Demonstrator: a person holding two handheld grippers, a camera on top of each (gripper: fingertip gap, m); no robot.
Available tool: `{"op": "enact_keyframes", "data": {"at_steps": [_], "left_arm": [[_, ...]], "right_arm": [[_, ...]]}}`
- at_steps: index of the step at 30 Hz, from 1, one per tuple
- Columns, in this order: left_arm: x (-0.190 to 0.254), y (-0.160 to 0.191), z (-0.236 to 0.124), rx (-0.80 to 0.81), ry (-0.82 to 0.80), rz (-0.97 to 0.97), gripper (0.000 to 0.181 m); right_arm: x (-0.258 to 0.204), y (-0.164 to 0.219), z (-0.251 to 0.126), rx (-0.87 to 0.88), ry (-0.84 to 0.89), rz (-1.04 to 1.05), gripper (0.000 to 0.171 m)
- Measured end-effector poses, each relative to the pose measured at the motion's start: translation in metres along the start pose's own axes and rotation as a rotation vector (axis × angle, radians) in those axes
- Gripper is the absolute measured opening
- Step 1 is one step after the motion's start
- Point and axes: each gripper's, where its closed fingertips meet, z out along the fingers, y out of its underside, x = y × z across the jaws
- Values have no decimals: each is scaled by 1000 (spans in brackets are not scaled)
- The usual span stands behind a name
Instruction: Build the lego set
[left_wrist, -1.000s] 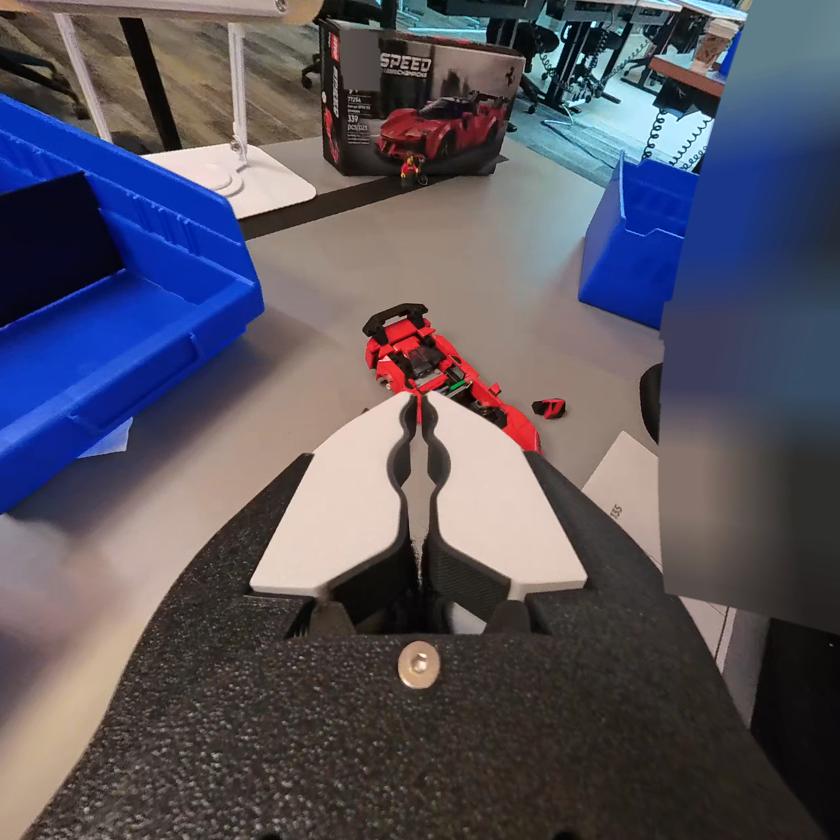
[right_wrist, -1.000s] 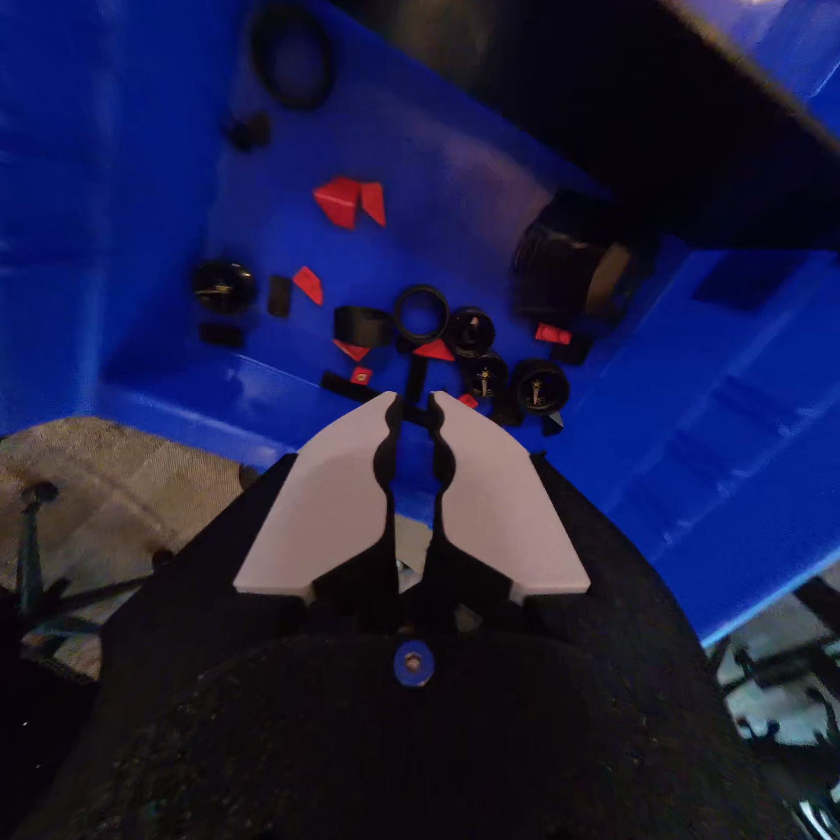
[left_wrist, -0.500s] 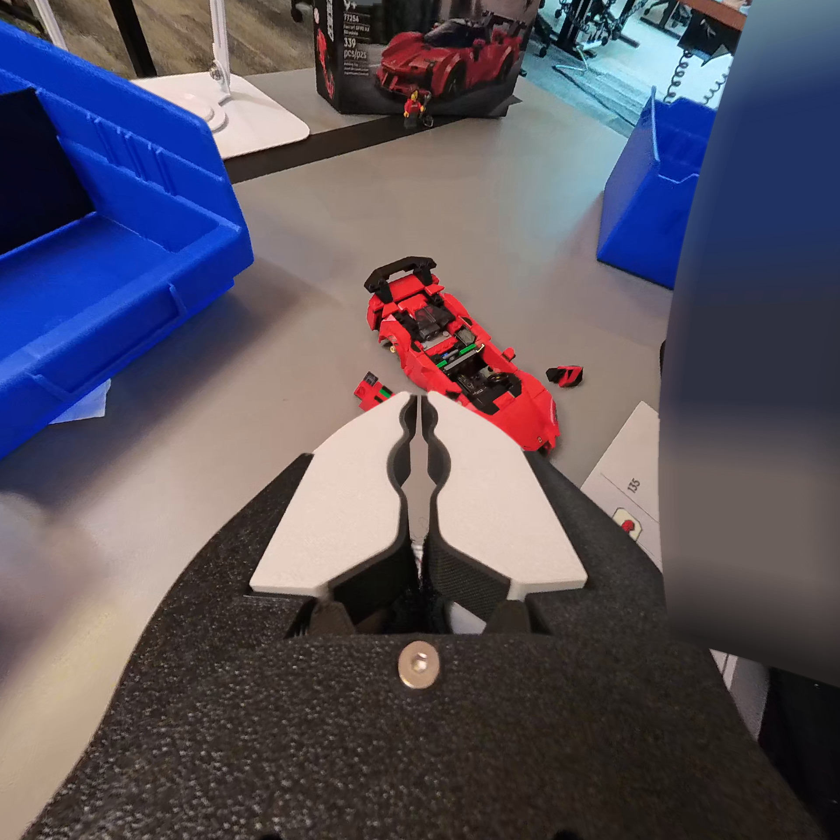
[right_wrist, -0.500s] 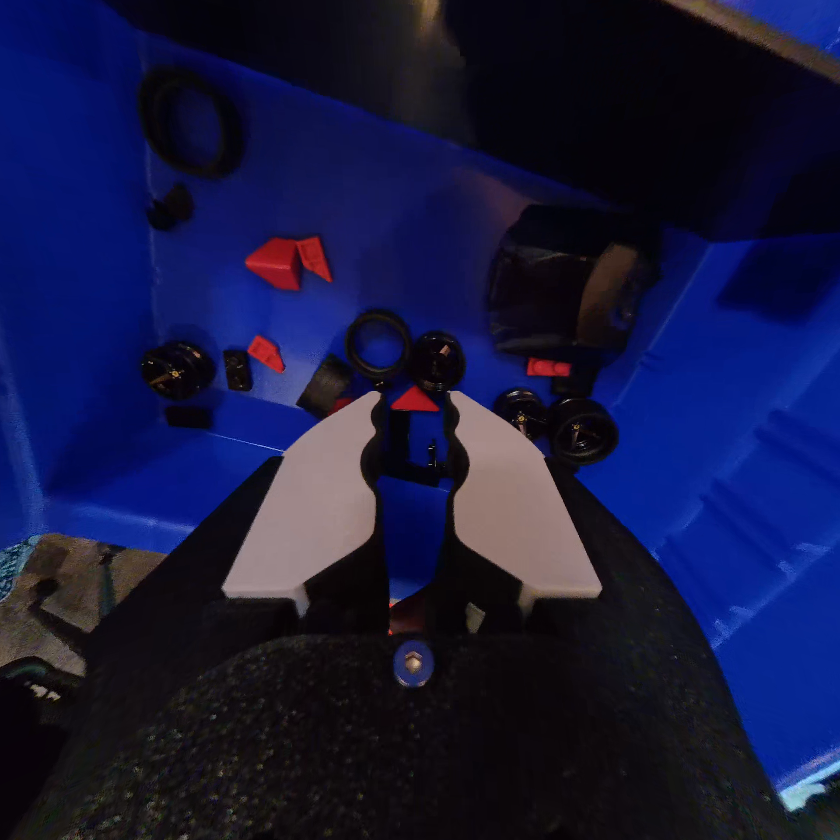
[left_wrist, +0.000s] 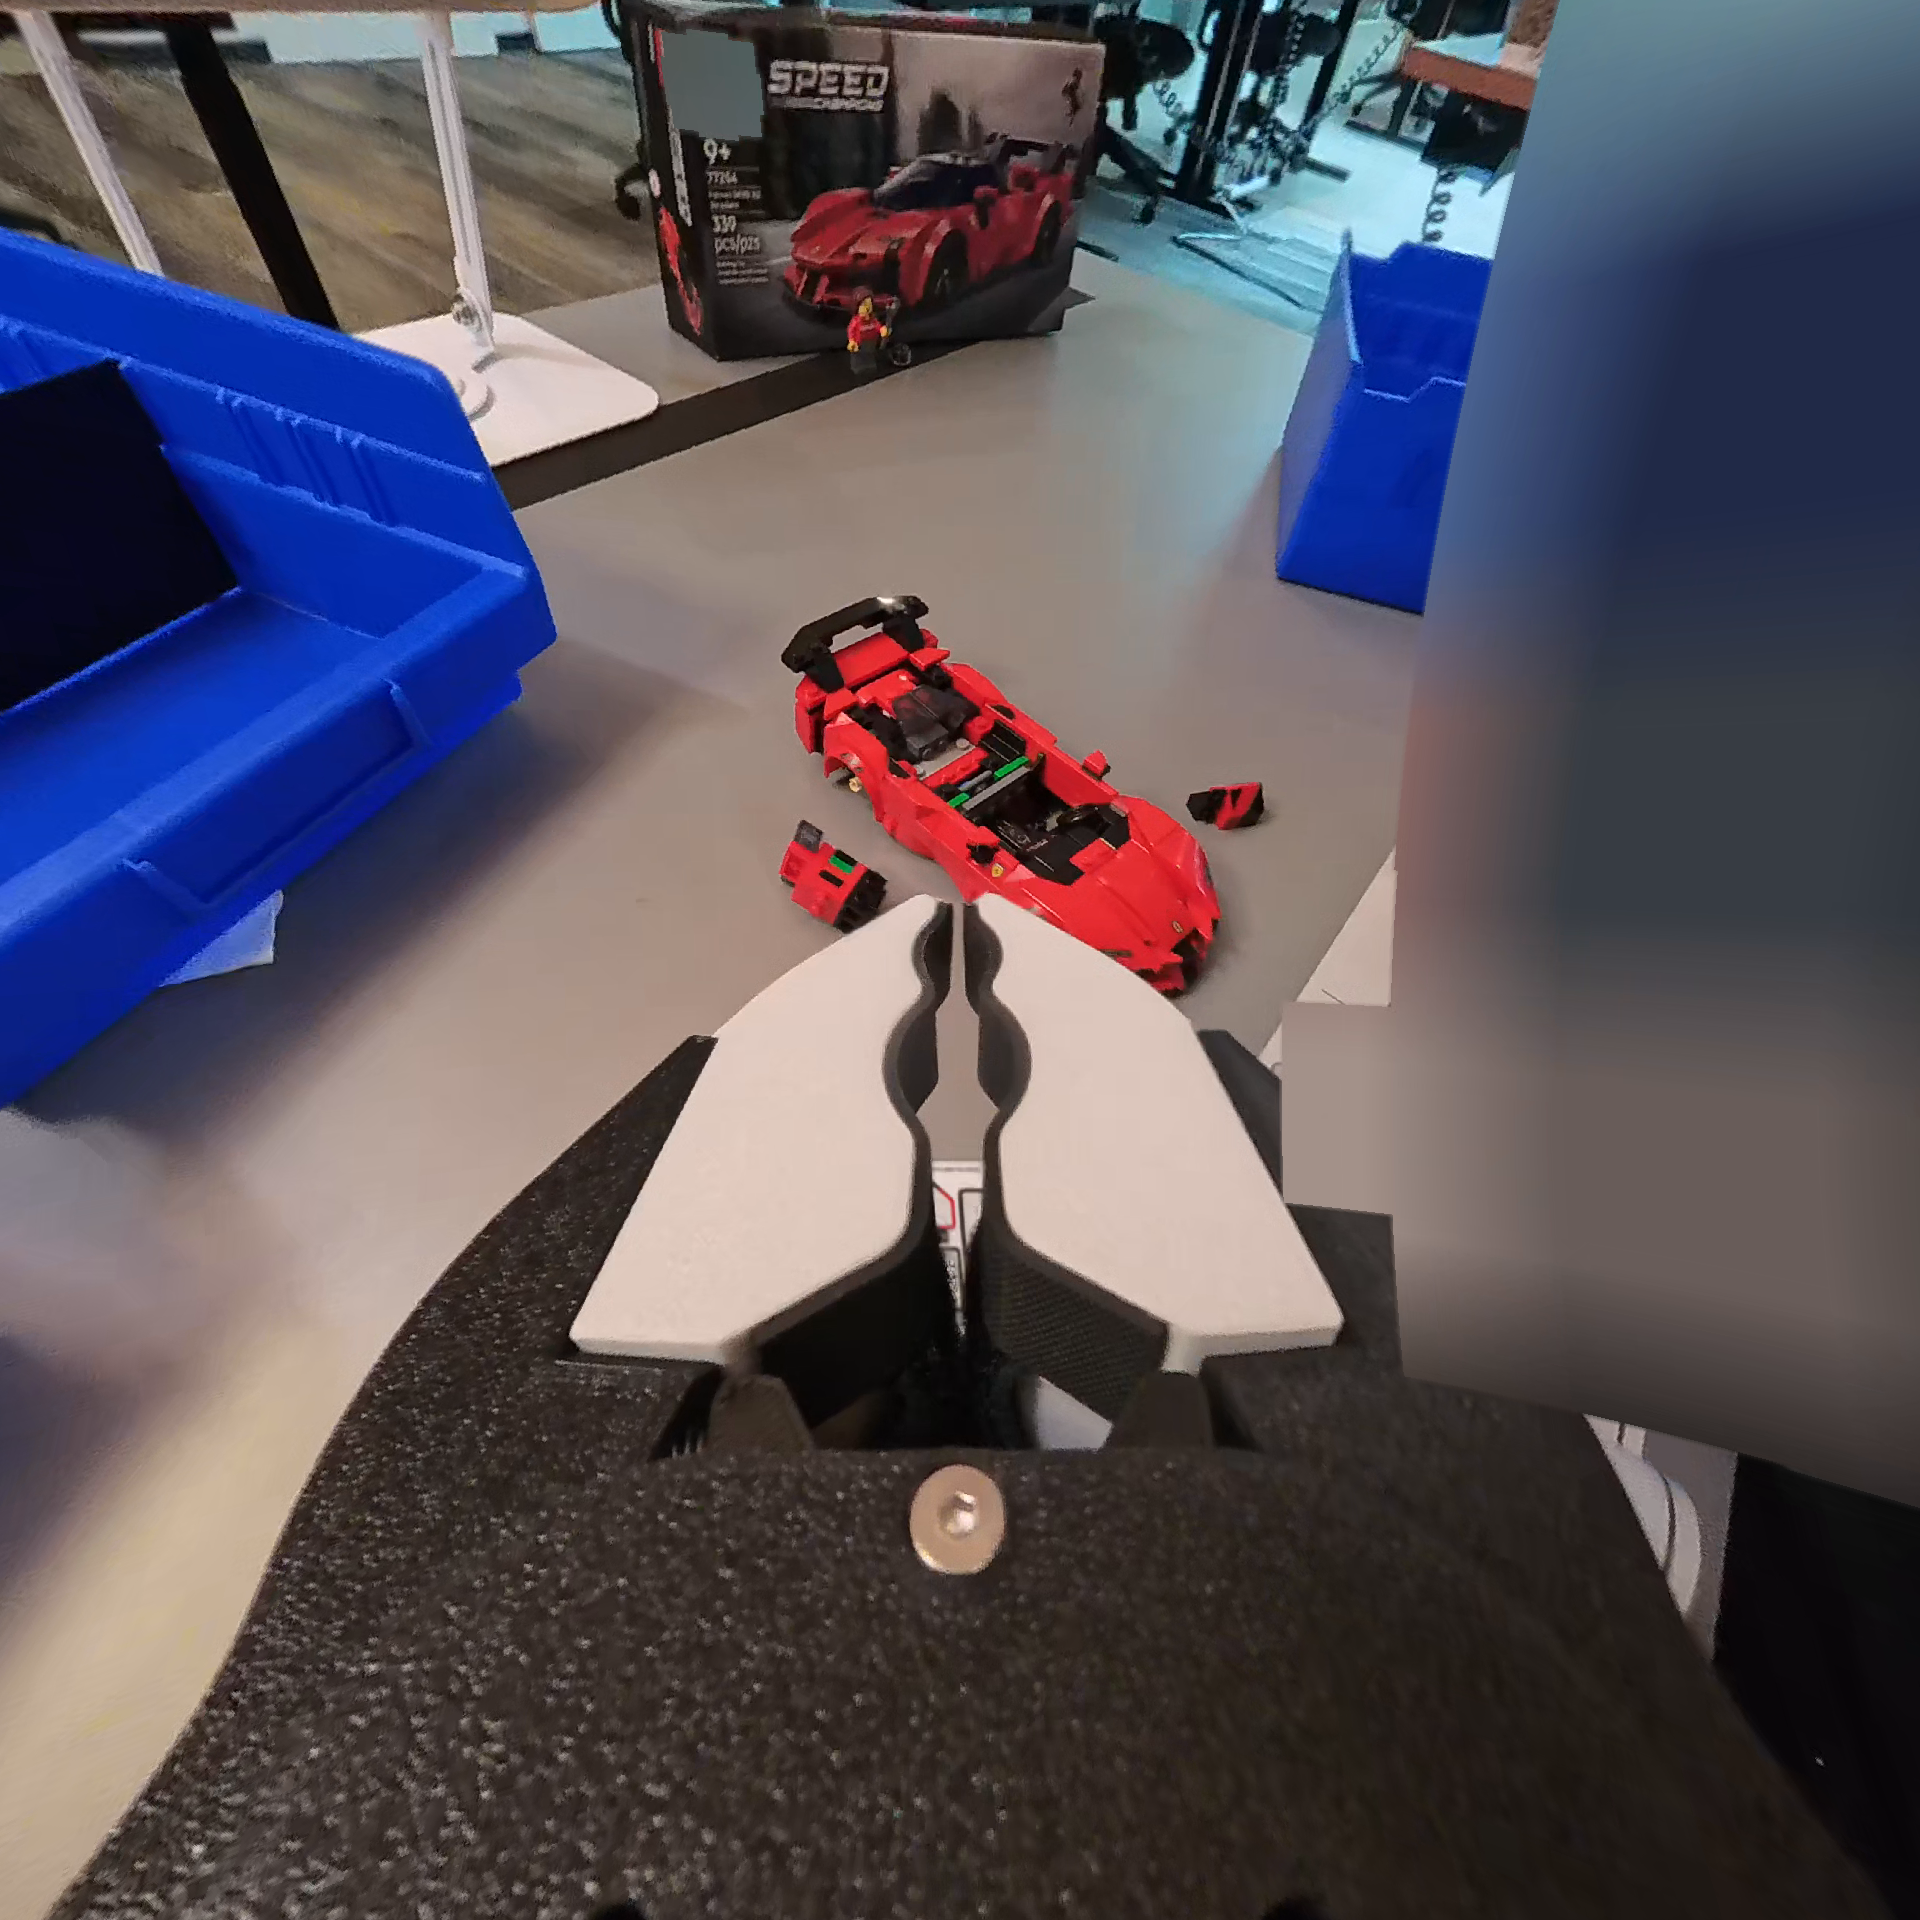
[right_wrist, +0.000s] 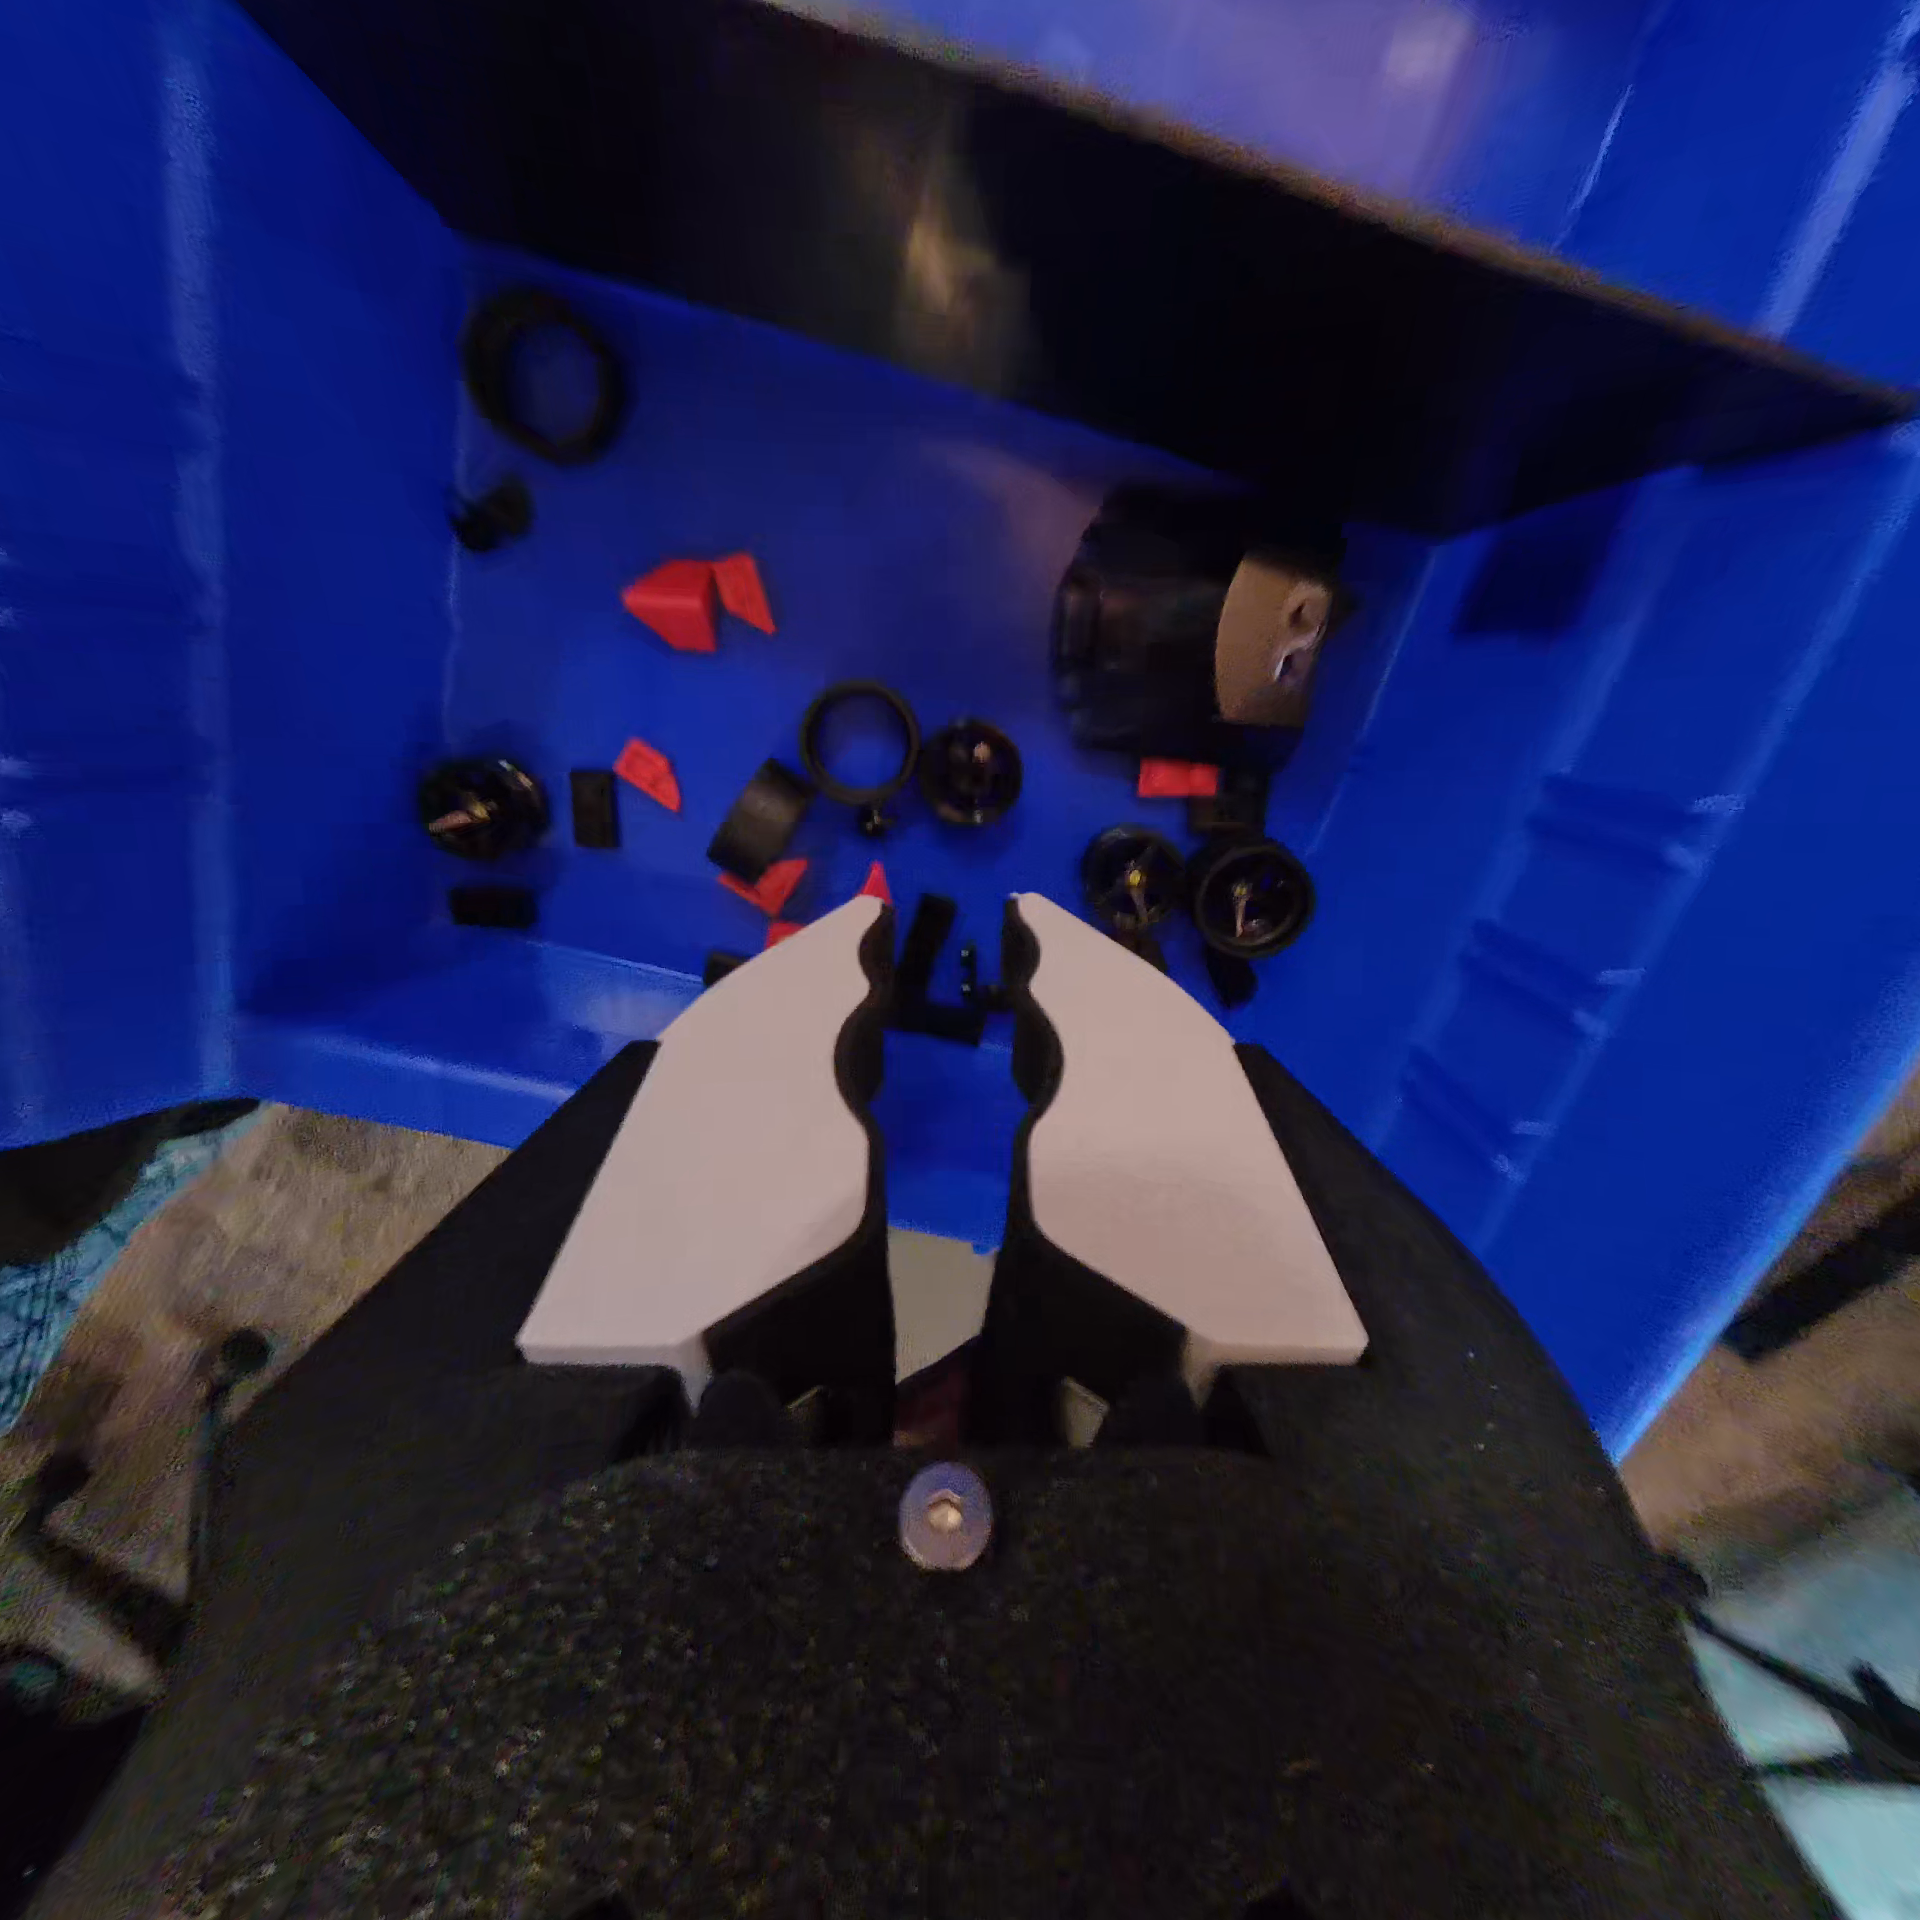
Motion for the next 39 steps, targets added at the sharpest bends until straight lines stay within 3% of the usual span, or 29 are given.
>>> {"op": "enact_keyframes", "data": {"at_steps": [1, 2, 5, 10, 13, 22, 25, 30, 34, 39], "left_arm": [[1, 2, -2, 4, 9, 4, 2], [2, 5, -4, 2, 13, 6, 2], [-2, 12, -11, 4, 13, 2, 2], [-8, 15, -21, 21, 0, -13, 2], [-10, 18, -19, 22, 7, -25, 2], [-8, 19, -16, 4, 12, -11, 2], [-8, 18, -16, 10, 9, -11, 2], [-5, 18, -14, 7, 25, 1, 2], [2, 14, -16, 23, 56, 20, 2], [24, 7, -11, 56, 123, 60, 4]], "right_arm": [[2, 7, 4, -54, 17, -6, 16], [5, 9, 6, -70, 42, -26, 0], [-4, 1, 6, -2, -25, 16, 0], [-27, 17, 8, -153, -143, 6, 13], [-29, 26, 18, -268, -119, -29, 16], [-21, 26, 26, -284, -102, -32, 20], [-18, 20, 30, -250, -65, -57, 6], [-16, 18, 27, -192, -75, -65, 4], [-17, -19, -9, 60, -39, -58, 3], [-87, -149, -122, 813, -126, 20, 3]]}}
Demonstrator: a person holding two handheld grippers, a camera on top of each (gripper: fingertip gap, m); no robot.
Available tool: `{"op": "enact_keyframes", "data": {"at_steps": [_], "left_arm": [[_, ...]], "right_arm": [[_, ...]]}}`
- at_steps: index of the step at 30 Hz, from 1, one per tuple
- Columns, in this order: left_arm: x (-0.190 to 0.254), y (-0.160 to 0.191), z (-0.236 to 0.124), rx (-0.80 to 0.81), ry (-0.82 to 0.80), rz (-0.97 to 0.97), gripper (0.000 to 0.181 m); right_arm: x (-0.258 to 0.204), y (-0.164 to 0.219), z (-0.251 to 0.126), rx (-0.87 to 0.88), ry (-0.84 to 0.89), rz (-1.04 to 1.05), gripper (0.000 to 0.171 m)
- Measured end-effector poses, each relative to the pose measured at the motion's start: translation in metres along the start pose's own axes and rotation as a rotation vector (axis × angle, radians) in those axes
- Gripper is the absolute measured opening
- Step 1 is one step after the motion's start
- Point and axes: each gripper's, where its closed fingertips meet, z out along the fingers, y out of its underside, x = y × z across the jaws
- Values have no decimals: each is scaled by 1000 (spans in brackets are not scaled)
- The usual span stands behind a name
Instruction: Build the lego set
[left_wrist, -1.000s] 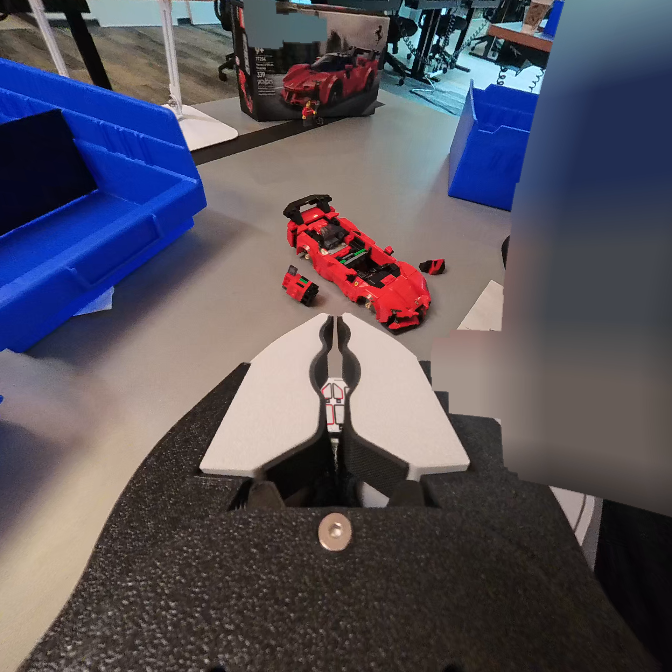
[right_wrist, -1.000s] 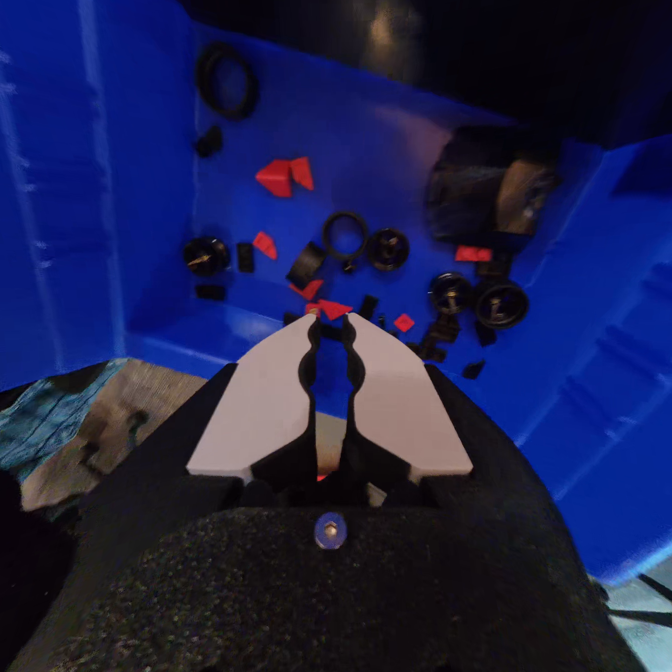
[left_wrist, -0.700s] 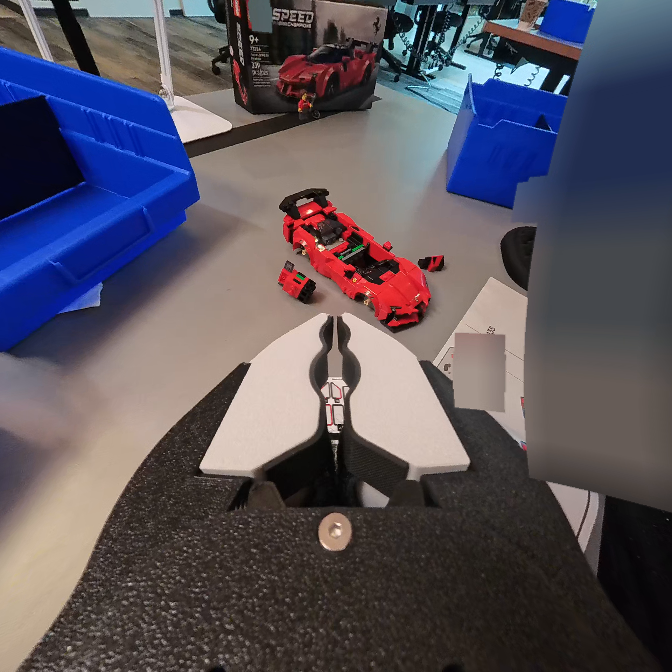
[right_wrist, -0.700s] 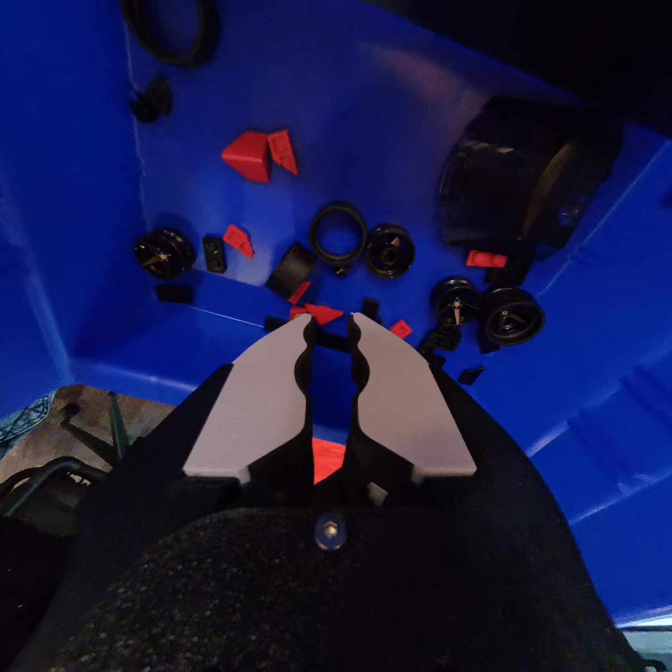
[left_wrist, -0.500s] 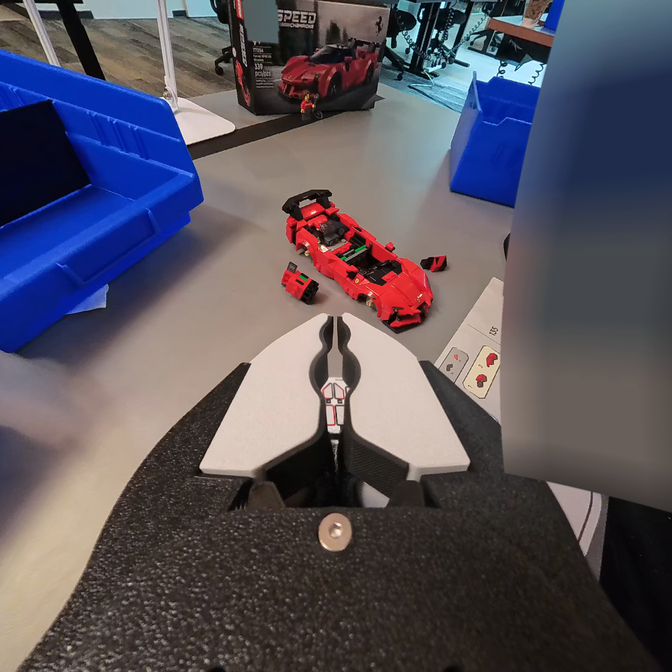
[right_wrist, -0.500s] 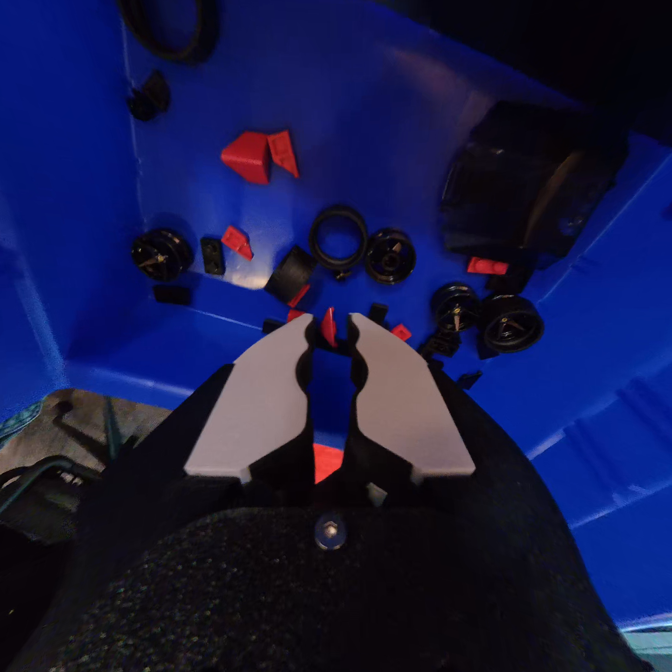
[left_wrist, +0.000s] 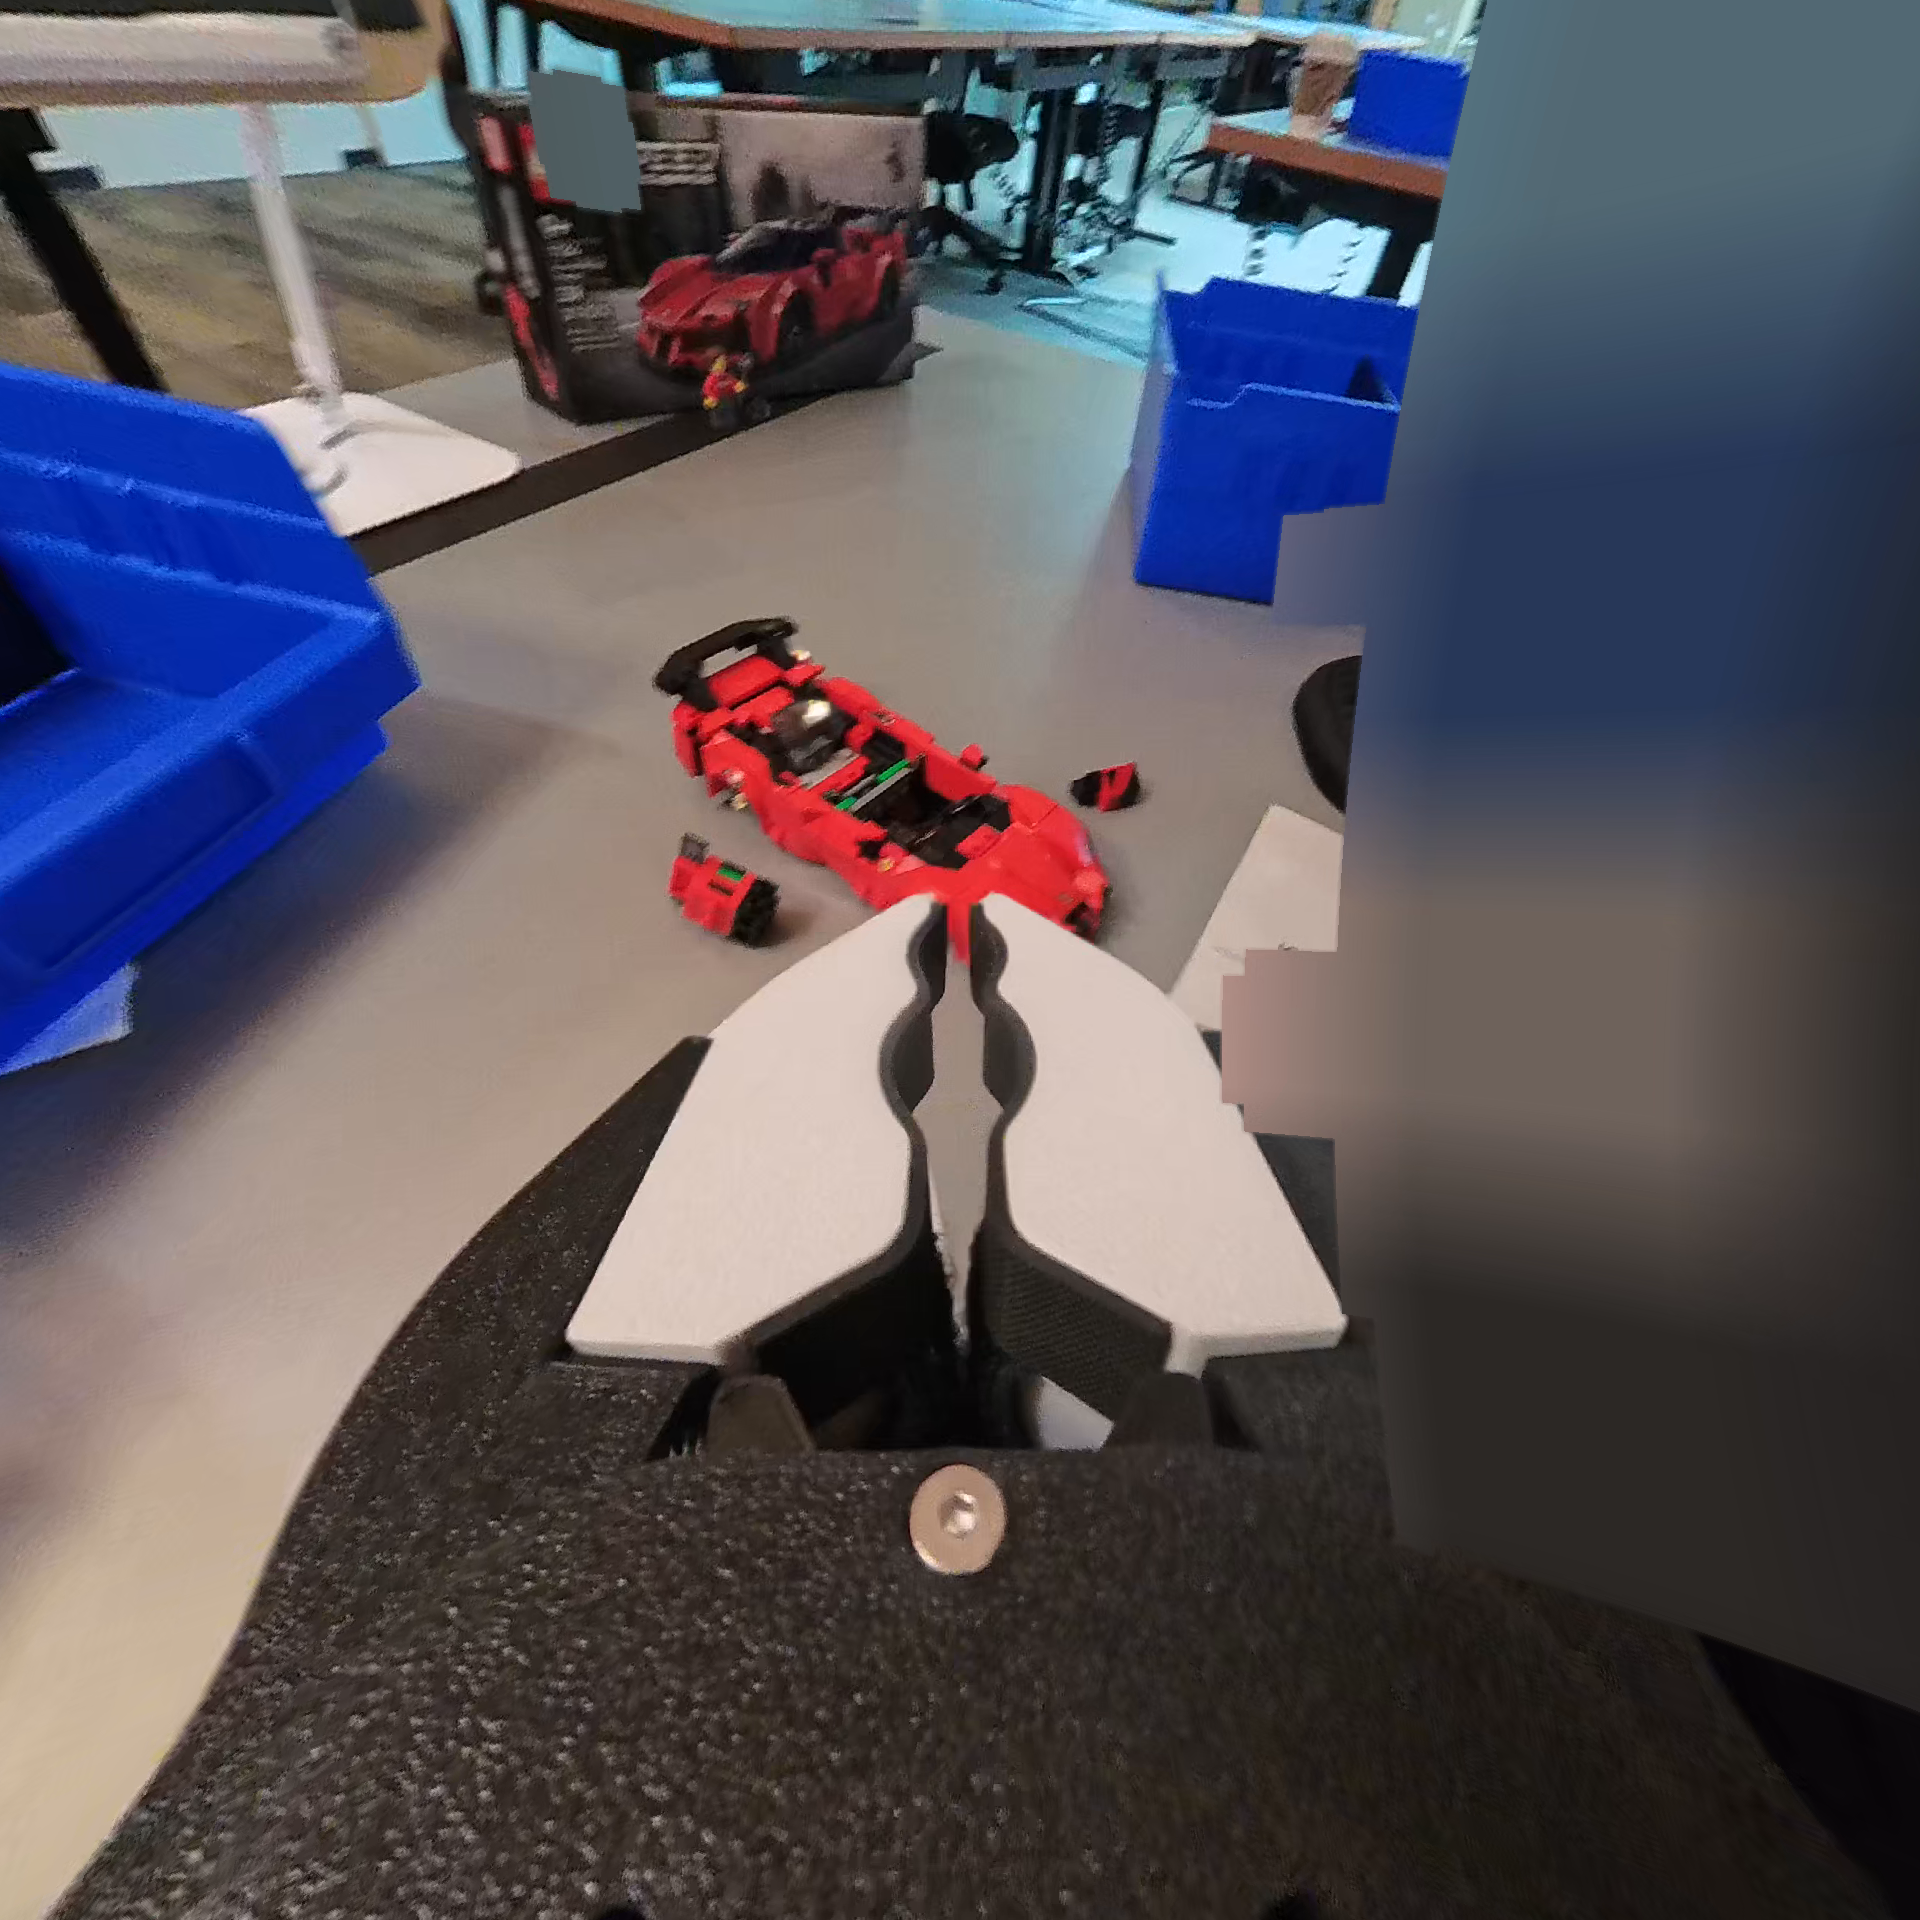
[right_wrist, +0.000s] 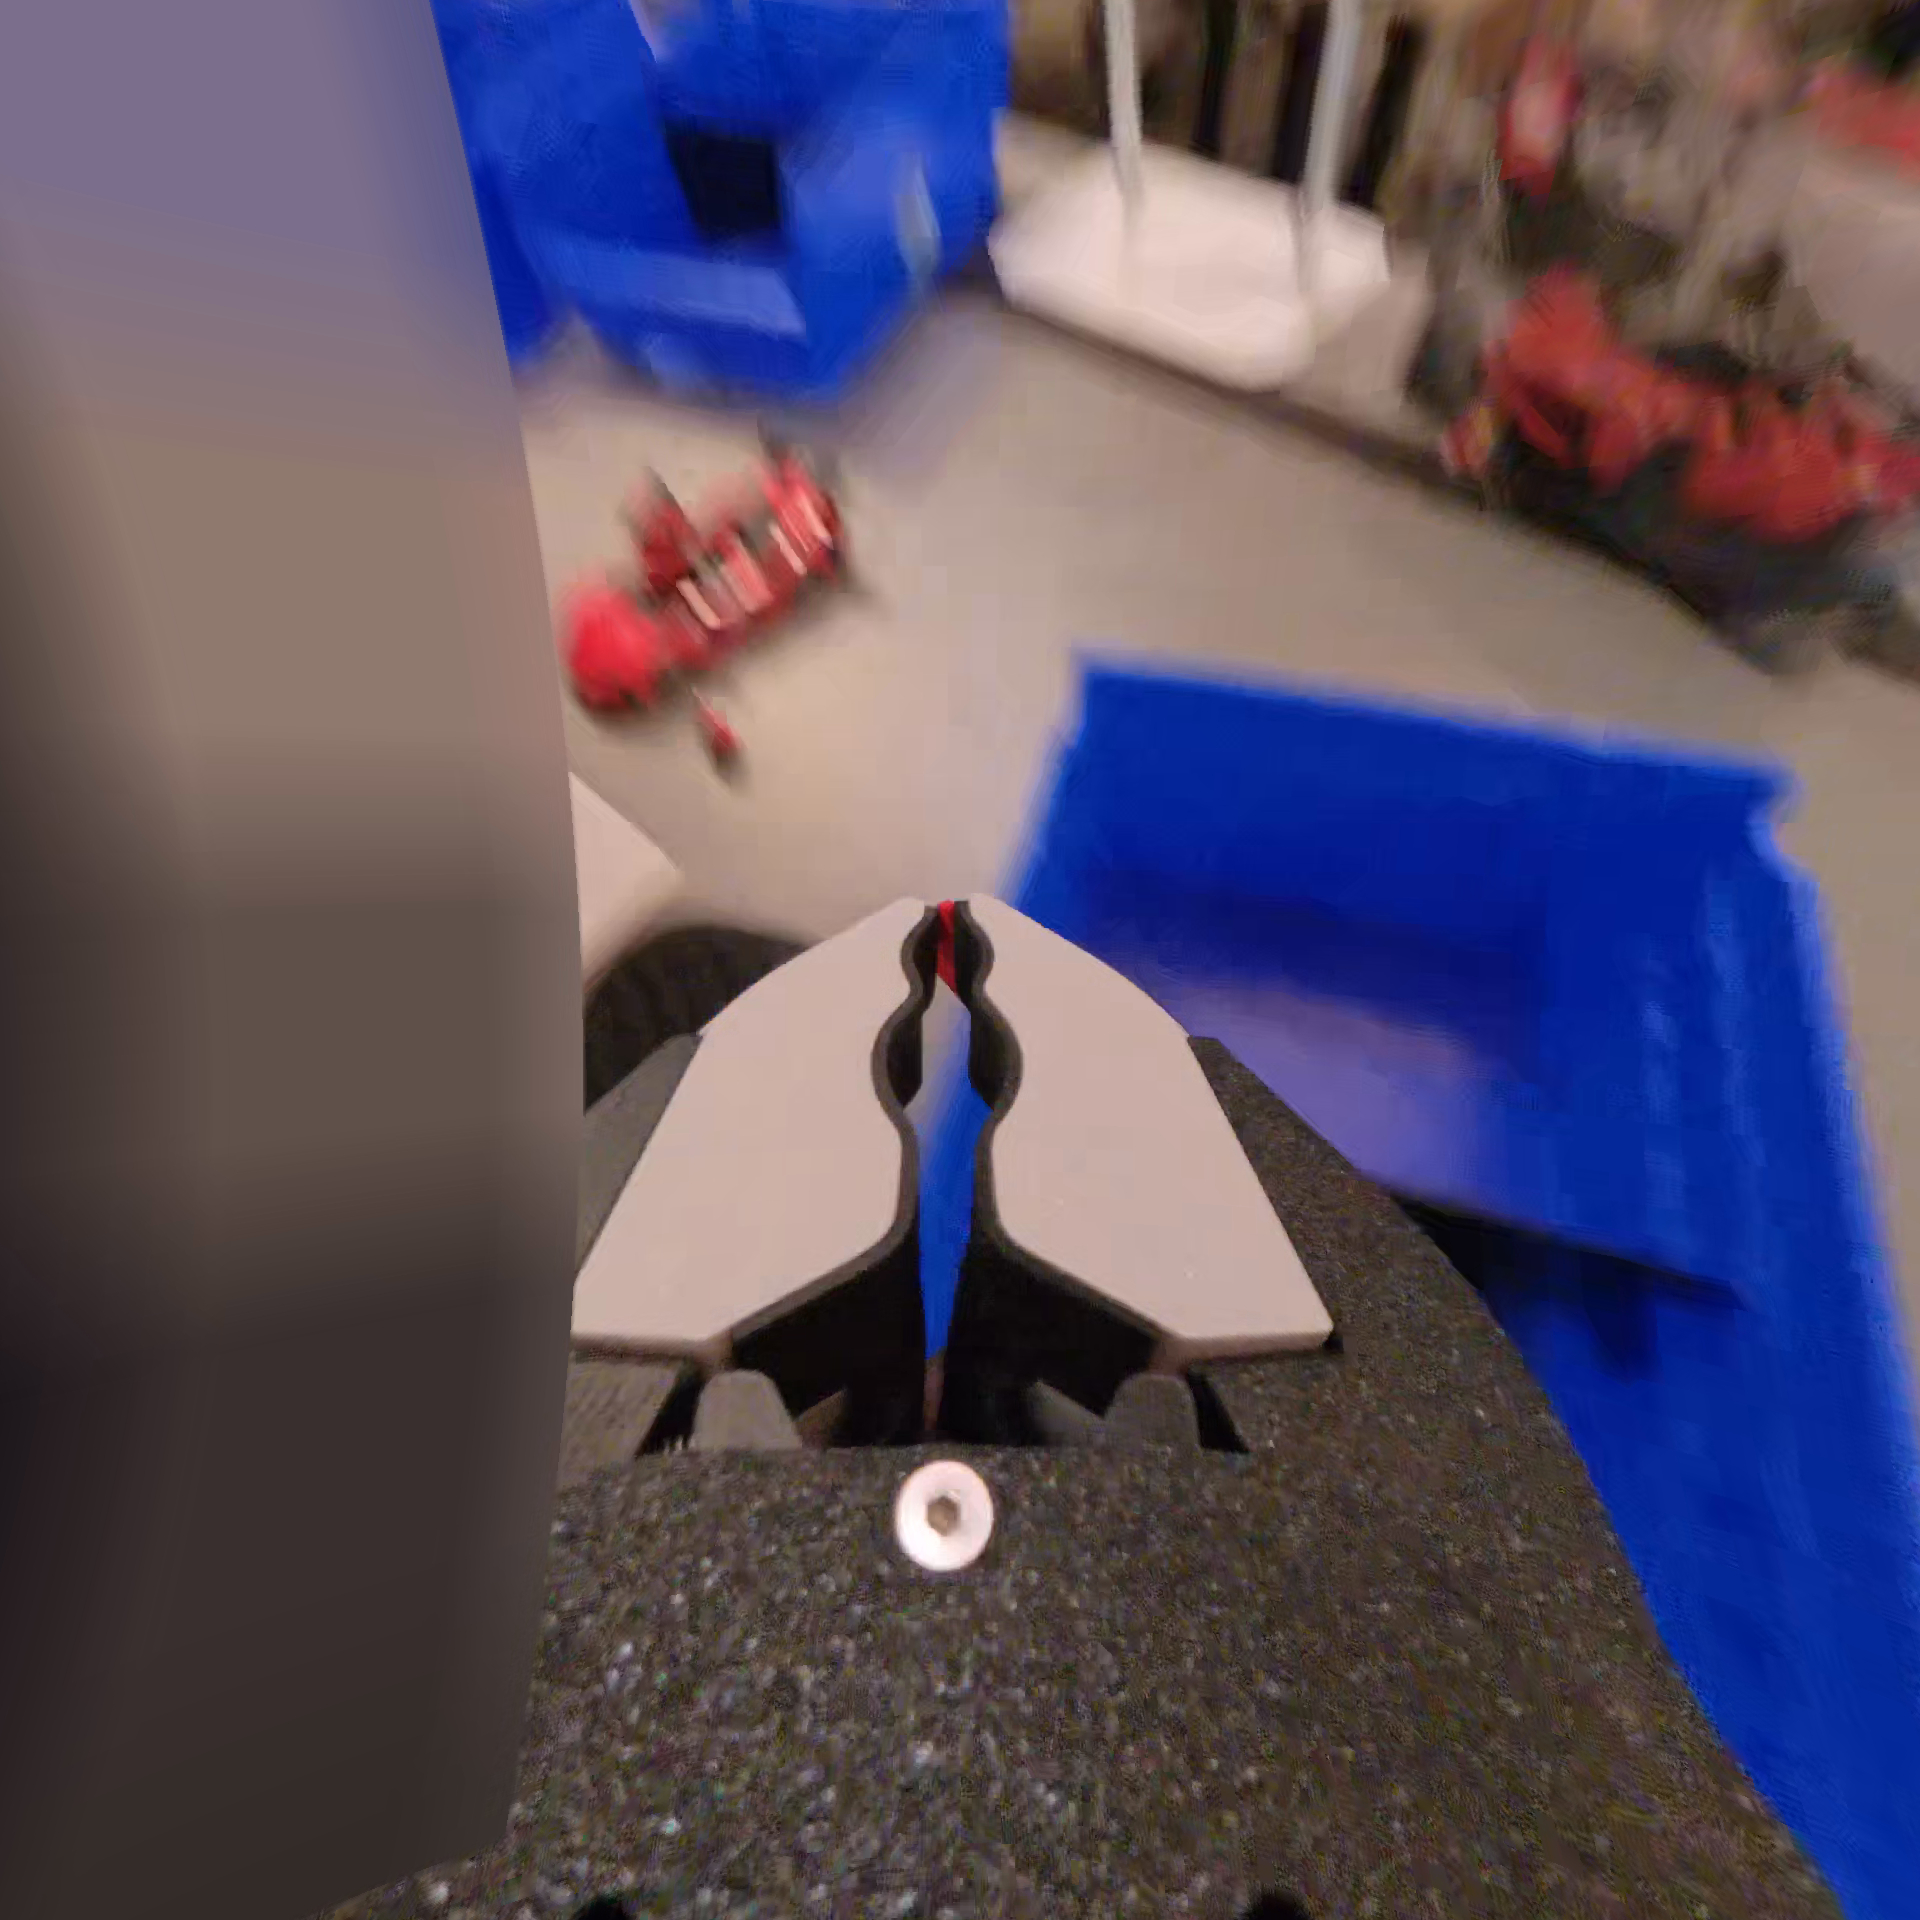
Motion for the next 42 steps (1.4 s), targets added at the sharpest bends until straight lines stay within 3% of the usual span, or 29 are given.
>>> {"op": "enact_keyframes", "data": {"at_steps": [2, 4, 8, 11, 16, 26, 32, 38, 42], "left_arm": [[19, -1, 12, 12, 64, 9, 7], [45, -3, 28, 23, 150, 20, 12], [105, -11, 49, 58, 319, 67, 15], [133, -11, 60, 76, 304, 202, 21], [129, -10, 66, 113, 24, 482, 21], [115, -10, 67, 119, -173, 561, 19], [113, -5, 74, 70, -238, 628, 26], [114, -2, 77, 52, -249, 686, 16], [116, 0, 75, 67, -170, 607, 15]], "right_arm": [[-61, -35, 22, 155, -132, 20, 3], [-115, -45, 55, 232, -230, 35, 3], [-191, -34, 133, 316, -434, 257, 3], [-213, -23, 172, 364, -554, 549, 2], [-228, -16, 192, 405, -608, 748, 3], [-225, -11, 196, 450, -538, 816, 2], [-214, -7, 198, 504, -500, 908, 2], [-218, -3, 204, 491, -532, 970, 2], [-222, -3, 203, 471, -578, 928, 4]]}}
